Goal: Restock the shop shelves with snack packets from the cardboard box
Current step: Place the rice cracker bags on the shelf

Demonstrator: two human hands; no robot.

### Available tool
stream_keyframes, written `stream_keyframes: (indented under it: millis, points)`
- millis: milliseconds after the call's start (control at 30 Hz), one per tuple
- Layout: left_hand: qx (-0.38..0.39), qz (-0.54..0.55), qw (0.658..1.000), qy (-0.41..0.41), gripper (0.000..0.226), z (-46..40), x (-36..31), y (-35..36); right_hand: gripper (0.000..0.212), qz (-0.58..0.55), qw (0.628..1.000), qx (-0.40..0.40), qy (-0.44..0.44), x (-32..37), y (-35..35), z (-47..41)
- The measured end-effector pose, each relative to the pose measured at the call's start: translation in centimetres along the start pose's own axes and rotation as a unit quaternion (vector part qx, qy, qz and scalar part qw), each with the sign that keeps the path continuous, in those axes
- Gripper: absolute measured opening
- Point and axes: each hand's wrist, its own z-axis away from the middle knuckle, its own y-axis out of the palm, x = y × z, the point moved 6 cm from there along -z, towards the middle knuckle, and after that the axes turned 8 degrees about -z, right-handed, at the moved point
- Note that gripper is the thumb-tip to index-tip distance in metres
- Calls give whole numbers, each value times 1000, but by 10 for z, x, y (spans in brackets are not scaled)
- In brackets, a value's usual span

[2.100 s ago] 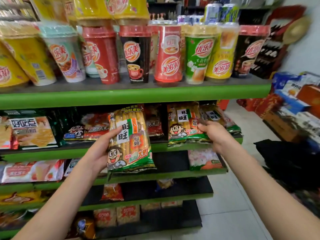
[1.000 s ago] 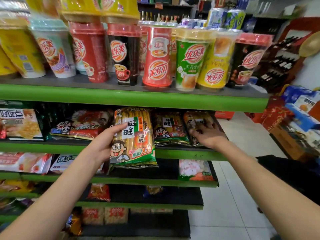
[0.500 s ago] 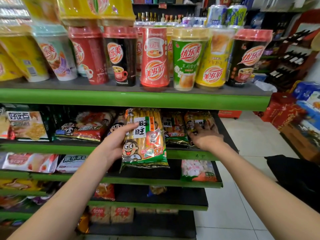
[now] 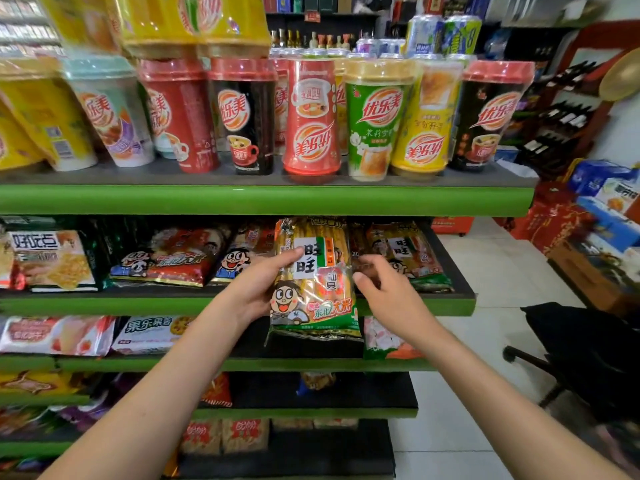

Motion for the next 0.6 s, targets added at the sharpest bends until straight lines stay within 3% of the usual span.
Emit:
stream_keyframes:
  millis: [200,300,367,433,600]
  points:
    - [-19,25,999,13,34,-2,-12,21,54,-288,952,43,98,-8,10,18]
    - [-97,-74,991,50,47,-12,-28,40,56,-341,933,-8,111,-10,-2,6]
    - [-153,-237,954,106,40,-16,-44,53,55,-356,925,-57,118,-12,-22,-11]
    - [-133,-341,918,152,28,-21,-52,75,48,-376,916,-80,119,-18,-38,-28]
    - [-72,-491,849,182,51,-40,-53,109,29,-324,931,-104,133,-32,-57,-57]
